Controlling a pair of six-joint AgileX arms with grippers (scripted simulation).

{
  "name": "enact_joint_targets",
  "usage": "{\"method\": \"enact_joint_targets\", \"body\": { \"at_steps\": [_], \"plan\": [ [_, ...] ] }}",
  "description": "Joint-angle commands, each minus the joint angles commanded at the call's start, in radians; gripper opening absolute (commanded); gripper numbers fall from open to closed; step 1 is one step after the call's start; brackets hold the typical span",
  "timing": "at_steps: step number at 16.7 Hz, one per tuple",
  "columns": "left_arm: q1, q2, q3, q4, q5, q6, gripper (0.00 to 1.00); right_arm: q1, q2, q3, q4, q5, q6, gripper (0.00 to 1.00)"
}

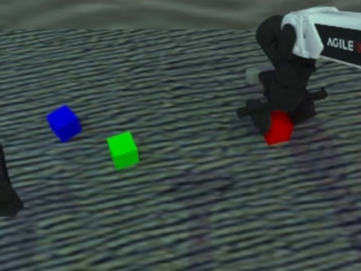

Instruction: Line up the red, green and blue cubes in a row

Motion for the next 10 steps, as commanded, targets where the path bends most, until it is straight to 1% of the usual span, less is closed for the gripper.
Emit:
{"method": "enact_joint_targets", "body": {
  "at_steps": [1, 10],
  "plan": [
    [0.0, 0.0, 0.0, 0.0, 0.0, 0.0, 1.0, 0.0, 0.0, 0.0, 0.0, 0.0, 0.0, 0.0],
    [0.0, 0.0, 0.0, 0.0, 0.0, 0.0, 1.0, -0.003, -0.028, 0.01, -0.01, 0.002, 0.0, 0.0]
  ]
}}
